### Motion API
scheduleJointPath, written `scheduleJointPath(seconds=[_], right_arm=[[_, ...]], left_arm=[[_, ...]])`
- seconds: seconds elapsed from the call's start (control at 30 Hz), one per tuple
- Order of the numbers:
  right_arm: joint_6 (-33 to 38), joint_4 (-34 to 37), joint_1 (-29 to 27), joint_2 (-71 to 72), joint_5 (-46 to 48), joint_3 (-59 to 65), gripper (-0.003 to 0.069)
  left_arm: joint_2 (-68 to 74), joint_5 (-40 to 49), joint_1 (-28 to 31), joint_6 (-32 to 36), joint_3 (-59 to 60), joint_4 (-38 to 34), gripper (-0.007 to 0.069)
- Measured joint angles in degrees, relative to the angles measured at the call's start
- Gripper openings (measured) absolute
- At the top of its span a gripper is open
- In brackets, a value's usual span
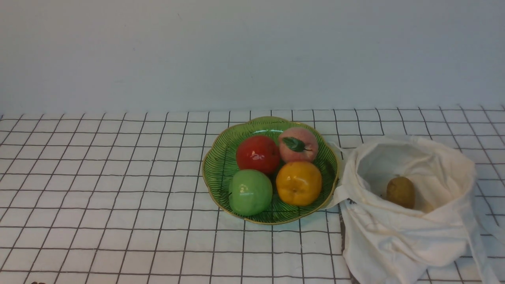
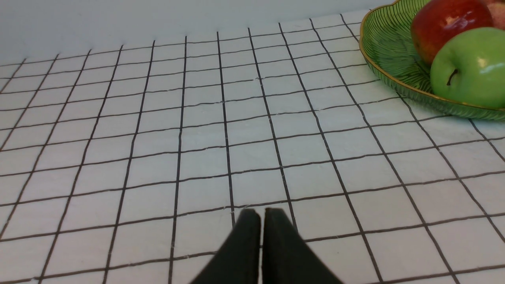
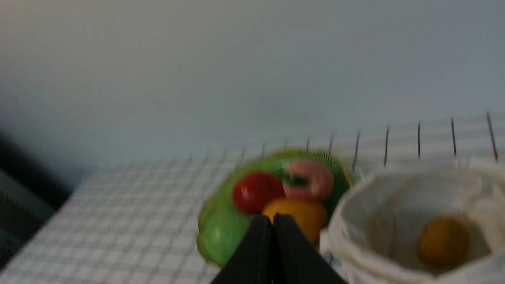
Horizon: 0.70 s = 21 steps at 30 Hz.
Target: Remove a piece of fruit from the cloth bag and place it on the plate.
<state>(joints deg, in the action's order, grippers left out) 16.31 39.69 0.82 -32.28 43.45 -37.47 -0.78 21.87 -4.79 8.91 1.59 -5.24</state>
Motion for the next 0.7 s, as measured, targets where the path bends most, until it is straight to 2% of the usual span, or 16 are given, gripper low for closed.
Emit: scheduleJointPath(seconds=[0.07, 0.2, 0.33, 0.5, 0.53, 0.57, 0.7], right_arm=[[0.0, -2.7, 0.0, -11.0, 5.3, -2.0, -0.0014], [1.3, -4.2, 0.0, -25.7, 7.2, -7.2, 0.0001], [3.1, -4.9, 0.0, -37.2, 8.5, -13.3, 0.0065], [1.5, -11.2, 2.5, -49.3, 11.0, -21.6, 0.0239], [1.2, -11.5, 2.7, -49.8, 11.0, -22.0, 0.0247], [-2.8, -15.6, 5.1, -54.2, 11.3, -25.1, 0.0319], [-12.2, -24.1, 8.0, -61.2, 11.0, -30.0, 0.0427]], left_arm=[[0.0, 0.0, 0.0, 0.0, 0.0, 0.0, -0.0008], [0.0, 0.0, 0.0, 0.0, 0.0, 0.0, -0.0008], [0.0, 0.0, 0.0, 0.0, 0.0, 0.0, -0.0008], [0.0, 0.0, 0.0, 0.0, 0.0, 0.0, -0.0008], [0.0, 0.0, 0.0, 0.0, 0.0, 0.0, -0.0008], [0.0, 0.0, 0.0, 0.0, 0.0, 0.0, -0.0008], [0.0, 0.0, 0.0, 0.0, 0.0, 0.0, -0.0008]])
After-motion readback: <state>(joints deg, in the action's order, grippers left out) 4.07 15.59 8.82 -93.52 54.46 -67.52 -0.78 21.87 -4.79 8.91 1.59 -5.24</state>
